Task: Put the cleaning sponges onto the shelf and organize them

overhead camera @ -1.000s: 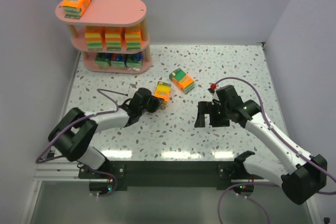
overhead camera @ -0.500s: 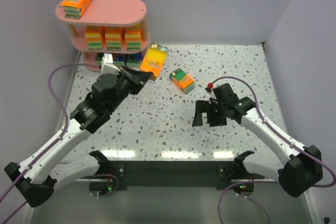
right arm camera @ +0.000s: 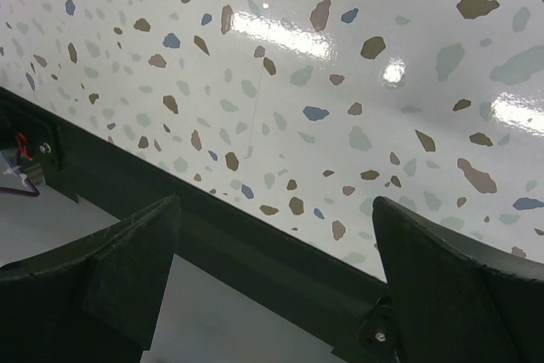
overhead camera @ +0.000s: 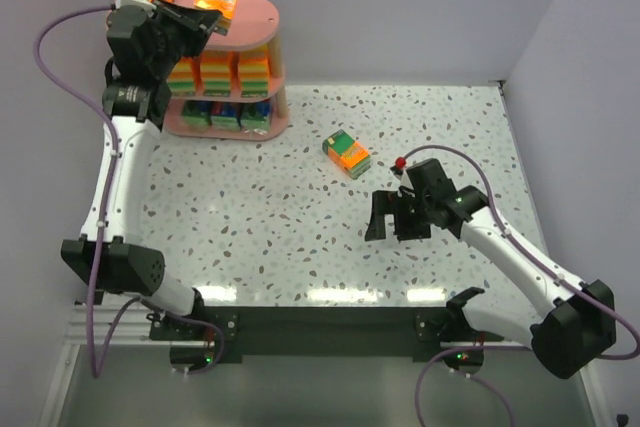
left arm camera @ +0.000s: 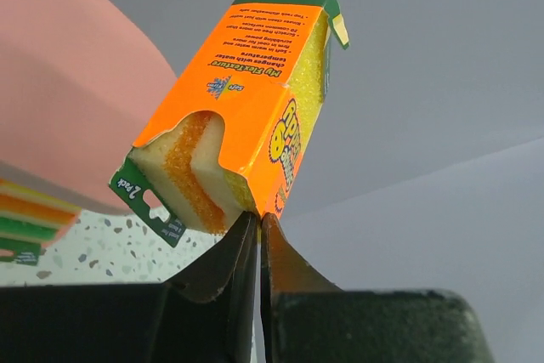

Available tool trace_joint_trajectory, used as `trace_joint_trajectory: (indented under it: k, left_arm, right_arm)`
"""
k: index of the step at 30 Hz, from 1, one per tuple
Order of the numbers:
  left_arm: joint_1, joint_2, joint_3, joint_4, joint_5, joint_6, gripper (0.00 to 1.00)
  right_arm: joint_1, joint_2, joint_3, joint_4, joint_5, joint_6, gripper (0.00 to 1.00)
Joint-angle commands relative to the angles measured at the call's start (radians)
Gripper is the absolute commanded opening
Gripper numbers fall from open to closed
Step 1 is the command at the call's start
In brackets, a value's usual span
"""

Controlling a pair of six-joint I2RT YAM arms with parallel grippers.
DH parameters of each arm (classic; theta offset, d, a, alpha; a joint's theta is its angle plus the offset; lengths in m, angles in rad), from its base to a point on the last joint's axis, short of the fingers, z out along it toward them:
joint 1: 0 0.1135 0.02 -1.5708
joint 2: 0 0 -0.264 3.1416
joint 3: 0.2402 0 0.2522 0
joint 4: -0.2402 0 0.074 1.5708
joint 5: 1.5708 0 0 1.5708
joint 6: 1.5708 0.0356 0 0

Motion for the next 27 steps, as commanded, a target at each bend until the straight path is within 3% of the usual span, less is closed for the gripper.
trace_joint_trajectory:
  k: [1,5,10,14,27]
  left_arm:
    - [0.092,0.065,0.119,0.019,0.147,-0.032,0.00]
    - [0.218,0.102,0.085,0.071,0.219,-0.120,0.00]
    - [0.270,0.123,0.039,0.110,0.244,-0.196,0.00]
    - [0.287,0.135,-0.039,0.206,0.276,-0.273,0.00]
    - [0.292,0.194,-0.070,0.240,0.278,-0.349,0.00]
  right_arm:
    - [-0.003,-0.043,0.021,-0.007,0.002,-0.013,0.98]
    - [-0.004,-0.052,0.025,-0.020,0.016,-0.024,0.99]
    - [-0.003,-0.048,0.025,-0.012,0.014,-0.023,0.99]
    - [-0.004,-0.038,0.025,-0.009,0.009,-0.024,0.99]
    - [-0.004,-0.037,0.021,-0.001,0.017,-0.024,0.99]
